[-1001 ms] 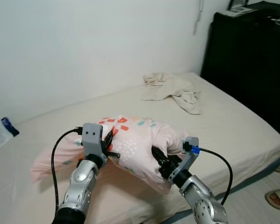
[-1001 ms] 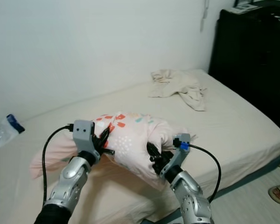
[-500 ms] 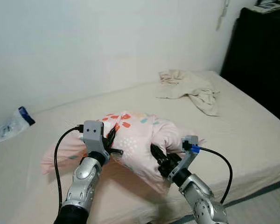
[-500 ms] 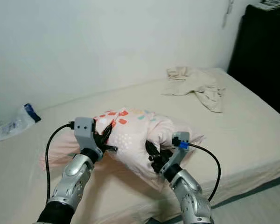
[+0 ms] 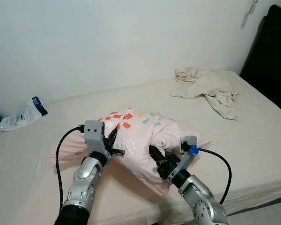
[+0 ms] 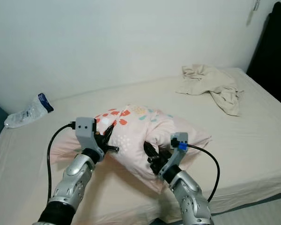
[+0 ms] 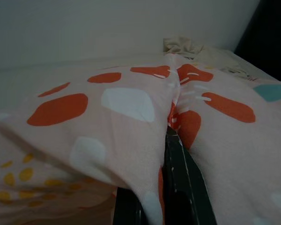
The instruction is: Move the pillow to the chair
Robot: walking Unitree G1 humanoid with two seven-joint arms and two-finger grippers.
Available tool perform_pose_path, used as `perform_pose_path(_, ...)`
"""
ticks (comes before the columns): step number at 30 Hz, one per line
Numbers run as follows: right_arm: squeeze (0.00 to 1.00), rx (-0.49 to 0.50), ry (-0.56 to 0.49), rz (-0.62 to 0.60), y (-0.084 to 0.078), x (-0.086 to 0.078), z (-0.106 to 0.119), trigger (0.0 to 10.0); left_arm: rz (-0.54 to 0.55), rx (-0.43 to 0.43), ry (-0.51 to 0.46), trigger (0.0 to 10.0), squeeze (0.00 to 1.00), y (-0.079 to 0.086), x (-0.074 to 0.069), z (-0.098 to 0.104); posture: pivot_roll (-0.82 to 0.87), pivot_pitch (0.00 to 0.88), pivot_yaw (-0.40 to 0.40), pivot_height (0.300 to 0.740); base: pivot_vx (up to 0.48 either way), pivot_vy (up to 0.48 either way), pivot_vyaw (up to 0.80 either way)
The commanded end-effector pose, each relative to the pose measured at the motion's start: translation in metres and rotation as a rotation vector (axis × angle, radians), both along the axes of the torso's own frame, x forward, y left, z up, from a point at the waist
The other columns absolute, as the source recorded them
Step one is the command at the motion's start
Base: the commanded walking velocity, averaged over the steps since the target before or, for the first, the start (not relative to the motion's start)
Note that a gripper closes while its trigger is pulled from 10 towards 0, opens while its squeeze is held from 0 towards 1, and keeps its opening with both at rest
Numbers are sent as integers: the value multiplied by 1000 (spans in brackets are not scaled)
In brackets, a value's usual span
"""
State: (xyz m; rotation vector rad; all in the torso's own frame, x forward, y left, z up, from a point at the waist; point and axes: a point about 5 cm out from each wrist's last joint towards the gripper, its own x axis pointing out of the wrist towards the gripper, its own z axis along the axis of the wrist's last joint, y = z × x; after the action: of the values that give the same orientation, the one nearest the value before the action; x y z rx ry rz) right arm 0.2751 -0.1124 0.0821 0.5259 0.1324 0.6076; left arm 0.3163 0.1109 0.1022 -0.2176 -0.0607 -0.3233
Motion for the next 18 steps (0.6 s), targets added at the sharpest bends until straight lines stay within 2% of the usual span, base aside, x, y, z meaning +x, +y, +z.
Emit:
perform_pose_path(1,0,7,-35,78,17,-2,6,10000,-45,-4,-25,10000,0,-7,1,6,-140,77,96,740,0,0,756)
perform_pose_path(10,0,6,-34,79,17,-3,5,10000,-42,-21,18,10000,0,-9,1,2,-141,80,96,740,0,0,756)
perform_pose_path(13,0,7,-31,75,17,-3,5,10000,-42,-27,60,10000,0,-9,2,-1,-141,83,96,740,0,0,756)
perform_pose_path(16,0,9,-29,73,17,-3,5,10000,-57,13,94,10000,0,-12,3,-4,-139,86,97,740,-345,0,756)
perform_pose_path(18,0,10,-28,71,17,-4,5,10000,-55,16,84,10000,0,-13,3,-4,-139,86,97,740,-480,0,756)
